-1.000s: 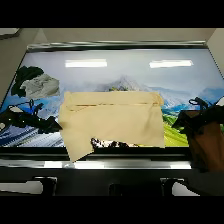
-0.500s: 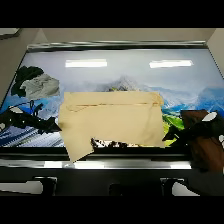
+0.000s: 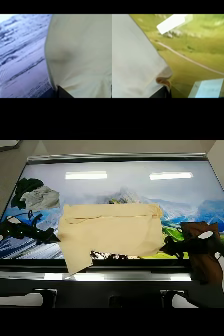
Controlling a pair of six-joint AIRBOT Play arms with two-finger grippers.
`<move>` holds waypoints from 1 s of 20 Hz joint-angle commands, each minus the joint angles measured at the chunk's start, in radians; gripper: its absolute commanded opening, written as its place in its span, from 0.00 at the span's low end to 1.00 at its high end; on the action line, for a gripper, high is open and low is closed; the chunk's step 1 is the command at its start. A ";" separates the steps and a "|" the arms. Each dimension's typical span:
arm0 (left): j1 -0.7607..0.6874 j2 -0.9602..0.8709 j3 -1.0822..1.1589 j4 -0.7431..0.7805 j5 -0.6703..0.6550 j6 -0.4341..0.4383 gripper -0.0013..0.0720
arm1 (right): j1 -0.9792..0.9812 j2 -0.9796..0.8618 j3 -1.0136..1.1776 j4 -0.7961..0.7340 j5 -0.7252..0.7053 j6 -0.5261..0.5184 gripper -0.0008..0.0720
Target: Fold the shirts.
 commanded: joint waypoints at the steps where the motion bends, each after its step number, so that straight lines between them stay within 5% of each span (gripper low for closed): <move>1: 0.001 0.122 0.115 -0.047 0.012 0.010 0.06 | 0.000 0.071 0.136 0.074 0.090 -0.076 0.06; 4: 0.001 0.338 0.380 -0.200 0.128 0.005 0.06 | 0.000 0.235 0.461 0.056 0.077 -0.126 0.06; 9: 0.001 0.661 0.777 -0.252 0.502 -0.075 0.06 | 0.000 0.543 0.948 0.052 -0.229 -0.147 0.06; 13: 0.002 0.825 0.792 -0.248 0.541 -0.084 0.06 | 0.000 0.729 0.988 -0.105 -0.369 -0.065 0.06; 20: 0.002 0.847 0.794 -0.243 0.543 -0.126 0.06 | 0.000 0.732 0.988 -0.264 -0.266 0.068 0.06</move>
